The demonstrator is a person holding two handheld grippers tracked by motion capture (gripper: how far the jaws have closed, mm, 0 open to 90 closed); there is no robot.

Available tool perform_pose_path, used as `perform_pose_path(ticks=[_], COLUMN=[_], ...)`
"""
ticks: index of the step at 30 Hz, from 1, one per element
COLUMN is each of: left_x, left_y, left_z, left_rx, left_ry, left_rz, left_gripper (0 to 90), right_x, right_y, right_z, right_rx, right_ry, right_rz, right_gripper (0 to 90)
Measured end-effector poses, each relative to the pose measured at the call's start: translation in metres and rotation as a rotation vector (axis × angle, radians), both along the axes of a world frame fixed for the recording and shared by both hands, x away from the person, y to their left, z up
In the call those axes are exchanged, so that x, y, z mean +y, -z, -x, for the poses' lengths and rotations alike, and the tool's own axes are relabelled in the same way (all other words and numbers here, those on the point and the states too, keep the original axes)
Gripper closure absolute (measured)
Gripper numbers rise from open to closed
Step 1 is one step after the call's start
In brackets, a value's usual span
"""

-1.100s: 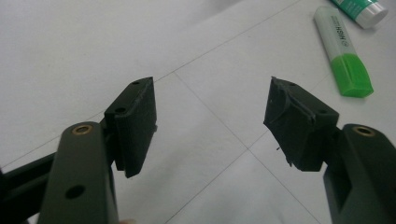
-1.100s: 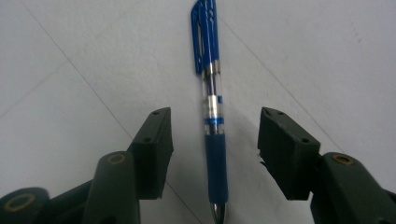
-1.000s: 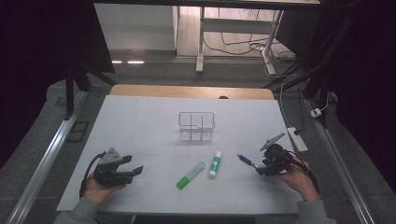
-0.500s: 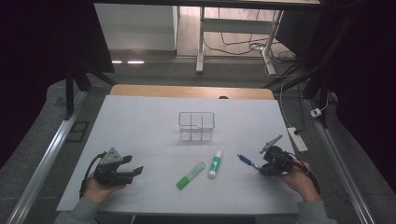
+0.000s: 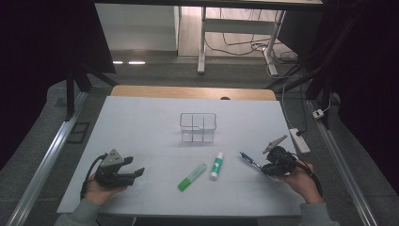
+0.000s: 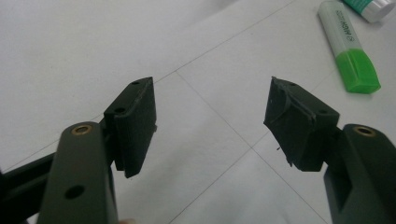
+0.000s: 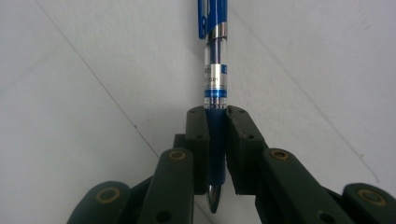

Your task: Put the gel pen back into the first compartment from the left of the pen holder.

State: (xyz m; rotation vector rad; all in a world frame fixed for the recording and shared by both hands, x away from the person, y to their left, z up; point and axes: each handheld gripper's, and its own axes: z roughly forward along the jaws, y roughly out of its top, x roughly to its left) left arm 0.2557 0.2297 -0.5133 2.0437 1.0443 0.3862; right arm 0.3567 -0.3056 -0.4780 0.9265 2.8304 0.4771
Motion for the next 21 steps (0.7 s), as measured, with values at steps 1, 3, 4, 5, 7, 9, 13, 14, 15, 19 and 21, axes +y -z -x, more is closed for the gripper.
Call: perform_pose_path(ticks=[1,3,4,5,7,9,13,14,15,19,21], left_x=[0.0,-0.001,-0.001,-0.001,-0.002,-0.002,-0.002,-0.002,-0.002,-0.003,-0.004], left_y=[0.0,0.0,-0.001,-0.001,-0.001,-0.001,-0.001,-0.001,-0.001,-0.002,-0.002], left_z=[0.0,0.0,0.0,0.001,0.001,0.001,0.0,0.0,0.0,0.001,0.002], left_rx=[-0.001,-0.004,-0.005,-0.007,-0.009,-0.009,-0.01,-0.01,-0.01,-0.015,-0.017], left_ry=[0.0,0.001,0.002,0.003,0.004,0.004,0.004,0.004,0.004,0.008,0.009], left_rz=[-0.002,-0.003,-0.004,-0.005,-0.007,-0.008,-0.009,-0.01,-0.011,-0.016,-0.013], left_gripper=[33.2,33.2,33.2,33.2,33.2,33.2,33.2,33.2,33.2,33.1,33.1], right_x=[-0.001,-0.001,-0.001,-0.001,0.0,0.001,0.005,0.005,0.007,0.012,0.016], right_y=[-0.002,-0.006,-0.007,-0.008,-0.011,-0.013,-0.019,-0.021,-0.023,-0.029,-0.031], right_z=[0.0,0.001,0.001,0.002,0.002,0.002,0.004,0.005,0.005,0.008,0.01], right_rx=[-0.004,-0.013,-0.017,-0.02,-0.014,-0.014,-0.016,-0.018,-0.021,-0.027,-0.027], right_ry=[0.003,-0.001,-0.003,-0.001,-0.001,-0.003,-0.011,-0.016,-0.02,-0.037,-0.049], right_rz=[-0.017,-0.045,-0.056,-0.068,-0.094,-0.115,-0.158,-0.169,-0.182,-0.223,-0.233], right_gripper=[79.3,79.3,79.3,79.3,79.3,79.3,79.3,79.3,79.3,79.3,79.2])
